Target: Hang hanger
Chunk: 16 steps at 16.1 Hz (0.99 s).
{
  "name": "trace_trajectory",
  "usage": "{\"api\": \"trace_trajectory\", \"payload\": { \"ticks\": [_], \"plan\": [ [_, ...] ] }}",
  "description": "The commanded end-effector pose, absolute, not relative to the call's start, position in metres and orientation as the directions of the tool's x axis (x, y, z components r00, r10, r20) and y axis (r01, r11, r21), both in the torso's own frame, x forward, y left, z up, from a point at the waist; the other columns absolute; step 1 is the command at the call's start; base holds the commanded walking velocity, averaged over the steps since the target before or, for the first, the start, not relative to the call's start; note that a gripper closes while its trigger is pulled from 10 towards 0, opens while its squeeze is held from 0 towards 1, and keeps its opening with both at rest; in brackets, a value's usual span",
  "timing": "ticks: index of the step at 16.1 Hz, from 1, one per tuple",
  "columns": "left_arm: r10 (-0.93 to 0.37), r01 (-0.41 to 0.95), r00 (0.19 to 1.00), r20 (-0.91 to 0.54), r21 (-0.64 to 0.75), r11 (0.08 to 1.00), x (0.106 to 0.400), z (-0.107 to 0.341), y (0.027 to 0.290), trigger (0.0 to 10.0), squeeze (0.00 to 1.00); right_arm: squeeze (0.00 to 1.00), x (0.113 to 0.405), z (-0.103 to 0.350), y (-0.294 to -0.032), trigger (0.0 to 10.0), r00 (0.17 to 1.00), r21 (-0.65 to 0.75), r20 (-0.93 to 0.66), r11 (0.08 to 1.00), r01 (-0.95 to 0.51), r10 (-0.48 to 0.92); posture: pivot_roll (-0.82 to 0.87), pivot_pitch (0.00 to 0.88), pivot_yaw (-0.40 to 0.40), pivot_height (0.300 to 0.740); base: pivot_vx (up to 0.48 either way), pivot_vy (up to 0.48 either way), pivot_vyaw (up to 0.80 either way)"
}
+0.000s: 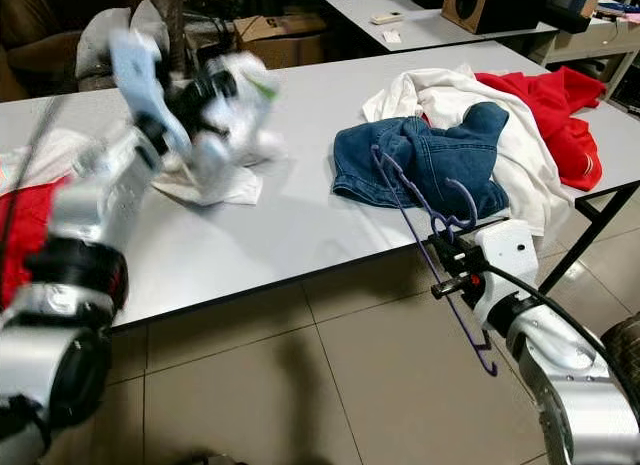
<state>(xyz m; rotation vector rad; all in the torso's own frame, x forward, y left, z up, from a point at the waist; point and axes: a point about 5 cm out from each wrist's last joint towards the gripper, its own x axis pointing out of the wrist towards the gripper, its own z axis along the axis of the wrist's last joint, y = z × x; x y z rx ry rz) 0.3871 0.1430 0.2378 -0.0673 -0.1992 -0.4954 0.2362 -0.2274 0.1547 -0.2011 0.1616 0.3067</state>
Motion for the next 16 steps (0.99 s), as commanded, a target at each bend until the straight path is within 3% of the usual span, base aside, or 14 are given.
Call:
{"api": "trace_trajectory", "payload": {
  "ticks": [1,2,4,5,6,8,10,12,14,16],
  "plan": [
    [-0.461,0.49,0.849,0.258,-0.057,0.87,0.385,0.246,0.144,0.0,0.0,0.0,0.235,0.158,-0.229,10.0,0.949,-0.184,-0.167,0.937,-0.295,0.266,-0.13,0.0,0.06,0.74,0.0,0.0,0.0],
    [-0.426,0.489,0.85,0.309,-0.165,0.857,0.384,0.249,0.148,0.0,0.0,0.0,0.236,0.158,-0.229,10.0,0.952,-0.18,-0.162,0.94,-0.289,0.261,-0.12,0.0,0.057,0.74,0.0,0.0,0.0],
    [-0.425,0.456,0.864,0.27,-0.061,0.888,0.39,0.252,0.152,0.0,0.0,0.0,0.238,0.158,-0.23,10.0,0.951,-0.186,-0.167,0.939,-0.288,0.259,-0.12,0.0,0.053,0.74,0.0,0.0,0.0],
    [-0.392,0.456,0.831,0.394,-0.082,0.886,0.393,0.278,0.158,0.0,0.0,0.0,0.24,0.158,-0.23,10.0,0.953,-0.195,-0.166,0.939,-0.283,0.253,-0.12,0.0,0.054,0.74,0.0,0.0,0.0],
    [-0.293,0.476,0.762,0.577,-0.194,0.858,0.392,0.316,0.174,0.0,0.0,0.0,0.242,0.16,-0.231,10.0,0.958,-0.198,-0.151,0.942,-0.272,0.245,-0.12,0.0,0.058,0.74,0.0,0.0,0.0],
    [-0.147,0.434,0.726,0.672,-0.281,0.856,0.389,0.34,0.204,0.0,0.0,0.0,0.243,0.162,-0.232,10.0,0.965,-0.198,-0.135,0.948,-0.25,0.226,-0.12,0.0,0.064,0.74,0.0,0.0,0.0],
    [-0.182,0.375,0.783,0.595,-0.217,0.901,0.392,0.323,0.208,0.0,0.0,0.0,0.241,0.16,-0.233,10.0,0.966,-0.198,-0.138,0.95,-0.243,0.218,-0.13,0.0,0.069,0.74,0.0,0.0,0.0],
    [-0.259,0.355,0.847,0.465,-0.13,0.926,0.395,0.278,0.199,0.0,0.0,0.0,0.239,0.157,-0.231,10.0,0.965,-0.196,-0.145,0.95,-0.243,0.217,-0.13,0.0,0.067,0.74,0.0,0.0,0.0],
    [-0.34,0.344,0.918,0.207,0.016,0.939,0.394,0.226,0.189,0.0,0.0,0.0,0.239,0.155,-0.226,10.0,0.96,-0.194,-0.155,0.946,-0.259,0.231,-0.12,0.0,0.063,0.74,0.0,0.0,0.0],
    [-0.349,0.347,0.928,0.134,0.04,0.937,0.392,0.21,0.186,0.0,0.0,0.0,0.24,0.154,-0.225,10.0,0.958,-0.197,-0.161,0.943,-0.268,0.239,-0.12,0.0,0.059,0.74,0.0,0.0,0.0]
  ]
}}
